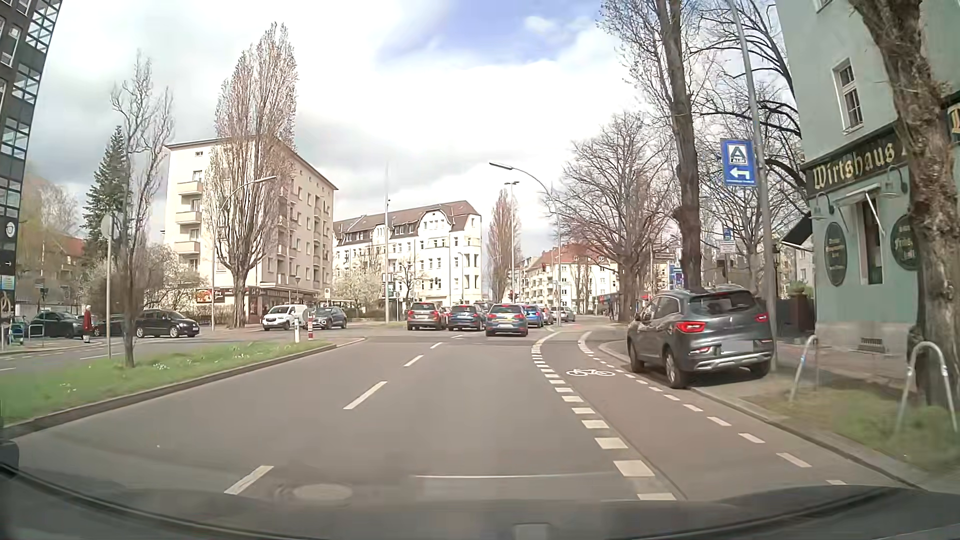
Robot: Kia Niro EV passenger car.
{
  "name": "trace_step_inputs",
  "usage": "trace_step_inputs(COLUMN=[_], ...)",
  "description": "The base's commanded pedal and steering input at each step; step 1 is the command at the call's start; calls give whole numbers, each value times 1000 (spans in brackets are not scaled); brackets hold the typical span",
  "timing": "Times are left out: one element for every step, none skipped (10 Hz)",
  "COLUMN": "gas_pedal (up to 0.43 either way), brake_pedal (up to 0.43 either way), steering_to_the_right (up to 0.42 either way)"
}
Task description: Follow the waypoints while adhering to traffic rules and regulations
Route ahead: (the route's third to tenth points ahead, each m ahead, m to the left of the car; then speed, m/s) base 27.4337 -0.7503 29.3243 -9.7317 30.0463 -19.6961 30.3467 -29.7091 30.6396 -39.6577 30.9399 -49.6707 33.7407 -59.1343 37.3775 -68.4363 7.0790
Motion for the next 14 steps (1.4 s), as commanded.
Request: trace_step_inputs(gas_pedal=[0, 0, 0, 0, 0, 0, 0, 0, 0, 0, 0, 0, 0, 0], brake_pedal=[116, 104, 98, 98, 98, 98, 98, 98, 98, 98, 98, 116, 122, 122], steering_to_the_right=[-6, -5, -5, -3, 0, 3, 3, 3, 4, 6, 7, 7, 8, 13])
